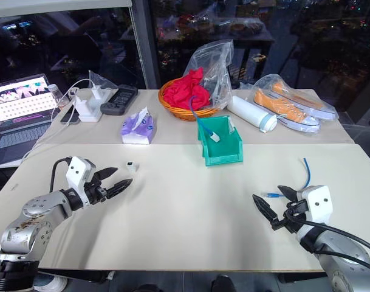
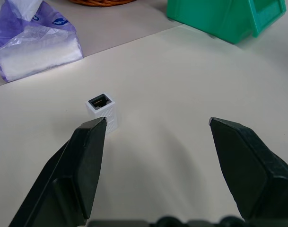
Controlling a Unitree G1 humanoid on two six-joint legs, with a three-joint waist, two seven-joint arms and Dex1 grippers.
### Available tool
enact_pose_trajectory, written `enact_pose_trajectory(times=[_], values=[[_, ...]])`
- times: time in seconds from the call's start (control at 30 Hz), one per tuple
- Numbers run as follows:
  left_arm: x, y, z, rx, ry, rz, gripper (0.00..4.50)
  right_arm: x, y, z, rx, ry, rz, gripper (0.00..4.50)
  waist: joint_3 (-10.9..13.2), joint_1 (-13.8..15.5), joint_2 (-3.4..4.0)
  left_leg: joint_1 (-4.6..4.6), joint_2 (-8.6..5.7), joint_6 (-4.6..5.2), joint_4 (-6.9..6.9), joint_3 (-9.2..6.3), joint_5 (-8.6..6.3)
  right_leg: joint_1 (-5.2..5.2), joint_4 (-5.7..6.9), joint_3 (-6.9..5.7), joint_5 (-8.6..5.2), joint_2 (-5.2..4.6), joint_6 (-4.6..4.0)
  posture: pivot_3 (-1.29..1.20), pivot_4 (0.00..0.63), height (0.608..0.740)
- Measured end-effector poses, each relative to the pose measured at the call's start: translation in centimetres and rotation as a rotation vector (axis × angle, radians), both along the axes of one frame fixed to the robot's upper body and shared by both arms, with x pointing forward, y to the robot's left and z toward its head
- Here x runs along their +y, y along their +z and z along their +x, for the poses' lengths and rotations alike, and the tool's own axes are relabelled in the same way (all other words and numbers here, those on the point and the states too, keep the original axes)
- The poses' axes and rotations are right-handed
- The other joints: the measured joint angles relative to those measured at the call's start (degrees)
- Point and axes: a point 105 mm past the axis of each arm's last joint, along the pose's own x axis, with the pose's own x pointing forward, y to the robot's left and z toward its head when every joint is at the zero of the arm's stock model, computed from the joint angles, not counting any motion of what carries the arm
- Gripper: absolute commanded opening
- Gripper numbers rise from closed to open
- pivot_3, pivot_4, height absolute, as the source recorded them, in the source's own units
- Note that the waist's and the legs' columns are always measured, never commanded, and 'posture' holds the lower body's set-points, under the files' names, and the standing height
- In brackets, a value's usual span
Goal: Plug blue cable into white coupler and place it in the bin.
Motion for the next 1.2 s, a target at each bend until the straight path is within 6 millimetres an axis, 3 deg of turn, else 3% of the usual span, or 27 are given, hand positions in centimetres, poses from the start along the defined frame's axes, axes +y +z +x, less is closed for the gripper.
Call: enact_pose_trajectory(times=[0.1,0.27,0.47,0.7,0.83,1.13,1.2], values=[[-0.5,0.1,-0.2,0.012,-0.035,-0.007,3.74,-0.1,0.2,0.1,0.006,0.022,-0.038,4.49,0.01,-0.01,0.00,-0.03,-0.01,0.00,0.02,0.02,0.00,-0.01,0.00,0.02,0.00,0.00,0.00,0.00,0.150,0.740],[-4.7,2.4,-2.5,0.020,-0.313,-0.083,3.74,-1.8,1.7,1.4,0.019,0.112,-0.294,4.49,0.07,-0.03,-0.13,0.03,0.01,0.00,0.03,0.03,0.00,0.05,0.01,0.01,0.00,0.00,-0.01,0.00,0.150,0.740],[-6.6,2.6,-4.5,0.075,-0.492,-0.046,3.74,-3.7,0.4,3.5,0.086,0.174,-0.315,4.49,0.10,-0.35,-0.17,0.02,0.00,0.00,0.04,0.04,0.00,0.04,0.00,0.03,-0.01,0.01,-0.03,0.00,0.150,0.740],[-6.9,3.0,-4.8,0.075,-0.524,-0.030,3.74,-4.3,-2.3,5.1,0.211,0.305,-0.355,4.49,0.11,-0.27,-0.18,0.00,0.00,-0.01,0.04,0.05,0.01,0.02,-0.03,0.02,-0.01,0.00,-0.02,0.00,0.150,0.740],[-7.0,3.2,-5.0,0.067,-0.524,-0.018,3.74,-4.6,-3.9,5.1,0.295,0.345,-0.354,3.45,0.11,-0.20,-0.18,0.00,0.00,-0.02,0.03,0.04,0.01,0.02,-0.02,0.02,-0.01,0.01,-0.02,0.00,0.150,0.740],[-6.8,3.1,-5.1,0.078,-0.512,-0.002,3.74,-4.3,-3.8,5.0,0.332,0.415,-0.350,0.26,0.11,-0.16,-0.18,0.02,0.01,-0.05,0.06,0.04,0.03,0.05,0.00,0.02,0.00,0.01,-0.01,0.00,0.150,0.740],[-6.8,3.0,-5.2,0.084,-0.514,0.004,3.74,-3.0,-3.3,4.9,0.323,0.468,-0.365,0.08,0.11,-0.23,-0.18,0.01,0.01,-0.05,0.06,0.04,0.03,0.01,0.01,0.02,0.00,0.01,-0.01,0.00,0.150,0.740]])
